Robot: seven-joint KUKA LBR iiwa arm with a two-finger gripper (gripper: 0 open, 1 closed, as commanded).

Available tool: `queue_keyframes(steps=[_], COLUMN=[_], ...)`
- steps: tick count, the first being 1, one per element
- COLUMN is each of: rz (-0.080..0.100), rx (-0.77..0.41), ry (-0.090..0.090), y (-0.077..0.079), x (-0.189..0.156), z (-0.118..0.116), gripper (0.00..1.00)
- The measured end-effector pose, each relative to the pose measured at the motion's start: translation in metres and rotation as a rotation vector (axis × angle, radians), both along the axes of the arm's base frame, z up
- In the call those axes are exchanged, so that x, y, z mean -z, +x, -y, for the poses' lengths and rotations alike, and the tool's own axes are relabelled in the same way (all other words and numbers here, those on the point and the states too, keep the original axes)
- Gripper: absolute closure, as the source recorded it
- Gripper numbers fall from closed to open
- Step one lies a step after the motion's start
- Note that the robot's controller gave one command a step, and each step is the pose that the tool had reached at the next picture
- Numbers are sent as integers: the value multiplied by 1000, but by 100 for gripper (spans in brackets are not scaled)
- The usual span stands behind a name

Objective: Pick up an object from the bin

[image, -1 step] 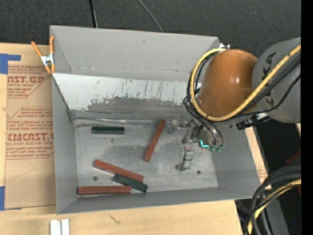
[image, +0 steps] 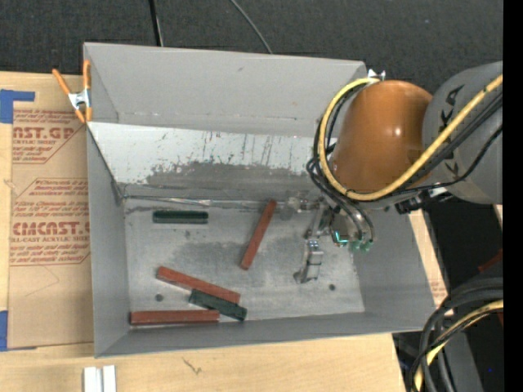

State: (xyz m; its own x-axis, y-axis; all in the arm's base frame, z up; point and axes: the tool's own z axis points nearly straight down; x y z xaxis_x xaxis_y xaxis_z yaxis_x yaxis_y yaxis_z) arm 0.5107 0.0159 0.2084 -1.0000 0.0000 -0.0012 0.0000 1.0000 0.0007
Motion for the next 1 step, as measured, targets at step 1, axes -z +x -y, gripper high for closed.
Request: queue_keyframes(steps=[1], rz=[9], rx=[-53], ry=[-1], y=[46], x=[55], z=[-31], gripper=[0])
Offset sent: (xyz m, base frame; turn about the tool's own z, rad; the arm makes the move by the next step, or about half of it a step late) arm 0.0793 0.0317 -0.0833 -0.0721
